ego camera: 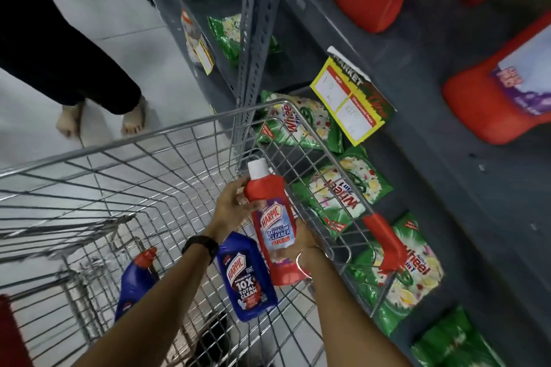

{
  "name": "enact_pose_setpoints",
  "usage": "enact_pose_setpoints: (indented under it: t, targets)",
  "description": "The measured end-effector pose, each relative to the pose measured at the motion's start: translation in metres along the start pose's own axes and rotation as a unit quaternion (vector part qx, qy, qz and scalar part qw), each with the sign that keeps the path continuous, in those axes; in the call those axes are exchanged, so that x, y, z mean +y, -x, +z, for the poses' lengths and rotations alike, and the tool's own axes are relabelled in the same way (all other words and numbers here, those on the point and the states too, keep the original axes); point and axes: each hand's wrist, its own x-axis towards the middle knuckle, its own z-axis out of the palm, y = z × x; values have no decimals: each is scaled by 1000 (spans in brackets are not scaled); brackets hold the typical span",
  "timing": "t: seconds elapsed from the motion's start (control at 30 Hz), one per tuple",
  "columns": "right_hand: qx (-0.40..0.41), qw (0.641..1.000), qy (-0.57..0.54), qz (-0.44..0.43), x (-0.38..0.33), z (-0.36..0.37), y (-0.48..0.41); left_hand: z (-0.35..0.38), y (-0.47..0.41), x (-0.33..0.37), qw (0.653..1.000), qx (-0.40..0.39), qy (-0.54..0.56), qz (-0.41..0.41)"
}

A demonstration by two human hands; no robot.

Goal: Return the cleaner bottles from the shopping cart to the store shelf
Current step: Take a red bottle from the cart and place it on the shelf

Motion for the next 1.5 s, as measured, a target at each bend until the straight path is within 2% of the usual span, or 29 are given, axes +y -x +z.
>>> enact_pose_setpoints:
  t: [0.13,0.23,0.37,0.47,0.6,0.8,0.9,1.03,1.17,1.27,1.5]
  targets:
    - [16,999,-26,-28,-16,-14,28,-5,19,46,998,-26,-12,51]
    - [68,993,-65,-70,-32,-22,60,-8,39,88,995,-55,14,79]
    - [125,974,-123,-141,-57,-41,119,-11,72,147,983,-98,-35,148]
    - [202,953,-133,-180,-67,-55,163,-3,108,196,967,-143,-69,199]
    - [308,915,-156,-209,-71,-73,208,15,155,249,945,-179,-83,260]
    - [484,811,-204,-258,-58,-157,284,104,212,330,887,-262,-74,374]
    - [528,790,-202,-239,-48,-201,296,152,217,352,867,-277,-63,409]
    - [553,786,-189,-201,-22,-242,287,199,213,354,859,-293,-62,416]
    - [541,804,-165,-183,-5,-262,277,219,197,346,864,-301,-71,396]
    - [529,812,-164,-185,-1,-266,267,226,189,343,869,-302,-76,383]
    - [535,798,-193,-200,5,-261,251,239,184,334,862,-313,-75,392]
